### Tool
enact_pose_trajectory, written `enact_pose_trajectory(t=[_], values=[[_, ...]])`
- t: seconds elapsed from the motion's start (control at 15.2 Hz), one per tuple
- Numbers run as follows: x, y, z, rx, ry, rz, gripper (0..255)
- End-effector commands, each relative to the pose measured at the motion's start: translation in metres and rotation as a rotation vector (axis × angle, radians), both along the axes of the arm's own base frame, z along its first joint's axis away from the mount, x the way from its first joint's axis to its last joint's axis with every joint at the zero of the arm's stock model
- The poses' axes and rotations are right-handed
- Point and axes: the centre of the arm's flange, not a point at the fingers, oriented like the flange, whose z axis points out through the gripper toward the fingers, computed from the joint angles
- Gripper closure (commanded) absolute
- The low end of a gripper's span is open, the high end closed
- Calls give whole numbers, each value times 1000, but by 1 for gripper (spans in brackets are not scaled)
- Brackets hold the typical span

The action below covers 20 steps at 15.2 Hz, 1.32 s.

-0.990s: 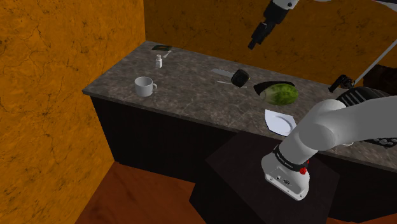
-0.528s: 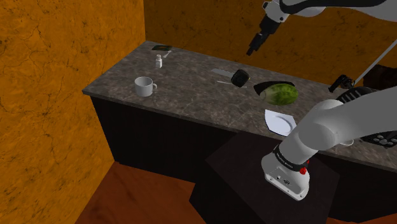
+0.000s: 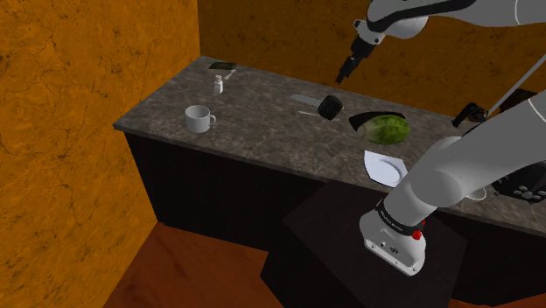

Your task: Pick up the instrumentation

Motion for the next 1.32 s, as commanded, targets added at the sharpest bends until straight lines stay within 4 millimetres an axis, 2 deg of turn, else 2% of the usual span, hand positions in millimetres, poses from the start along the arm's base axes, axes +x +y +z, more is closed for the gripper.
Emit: enact_pose_trajectory(t=[0.0,1.25], values=[[12,-19,-17,2,3,9,0],[120,-196,-170,41,32,85,0]])
